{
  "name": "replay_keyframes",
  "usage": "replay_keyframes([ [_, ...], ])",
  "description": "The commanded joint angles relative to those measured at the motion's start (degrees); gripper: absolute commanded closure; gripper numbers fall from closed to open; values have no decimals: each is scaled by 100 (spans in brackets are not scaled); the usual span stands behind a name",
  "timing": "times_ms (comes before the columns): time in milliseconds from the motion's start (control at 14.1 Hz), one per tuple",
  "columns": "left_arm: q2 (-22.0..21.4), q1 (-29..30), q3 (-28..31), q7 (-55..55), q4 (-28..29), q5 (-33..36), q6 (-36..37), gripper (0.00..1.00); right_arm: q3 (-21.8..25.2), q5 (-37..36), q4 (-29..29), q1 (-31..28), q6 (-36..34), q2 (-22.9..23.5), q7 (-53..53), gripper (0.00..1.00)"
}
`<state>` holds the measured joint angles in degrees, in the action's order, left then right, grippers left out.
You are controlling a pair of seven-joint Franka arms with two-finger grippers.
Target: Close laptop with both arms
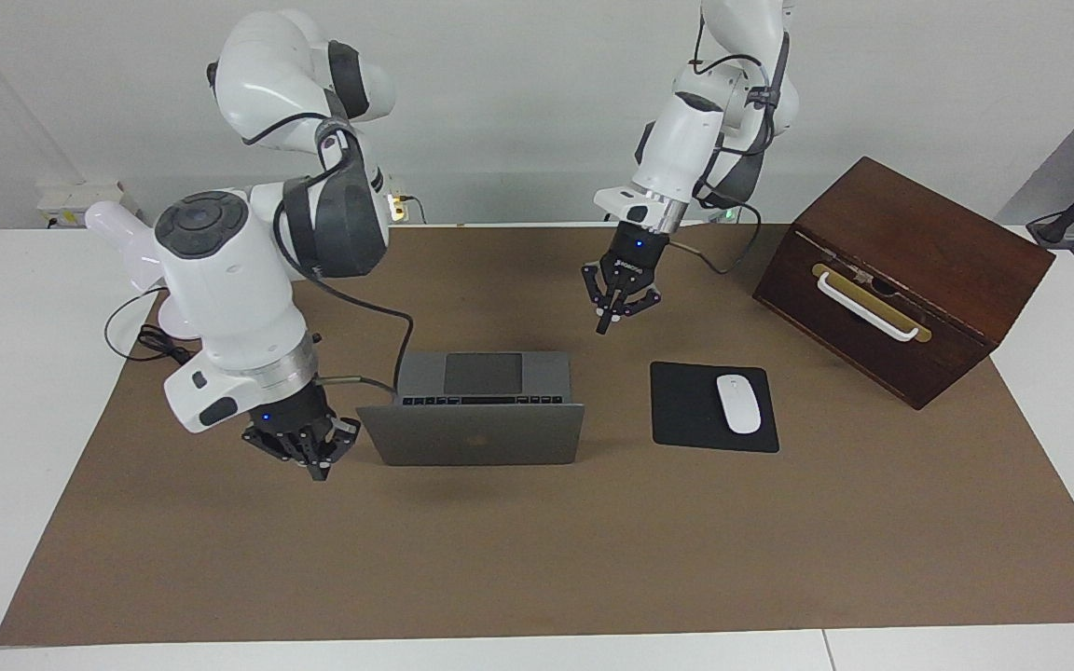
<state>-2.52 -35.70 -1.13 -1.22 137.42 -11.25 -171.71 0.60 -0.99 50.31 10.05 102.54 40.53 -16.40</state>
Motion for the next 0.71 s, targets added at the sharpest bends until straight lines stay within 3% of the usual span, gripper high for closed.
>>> replay_keyframes([
  [0,260,-270,95,42,21,-123,-451,100,28,-147,-84,146,186,148,-153,100],
  [496,997,-534,87,358,162,-105,-1496,100,-25,-130,172,603,451,87,-751,100],
  [637,1200,-578,95,394,136,-53,-1594,100,-25,-94,539,700,573,-26,-760,100],
])
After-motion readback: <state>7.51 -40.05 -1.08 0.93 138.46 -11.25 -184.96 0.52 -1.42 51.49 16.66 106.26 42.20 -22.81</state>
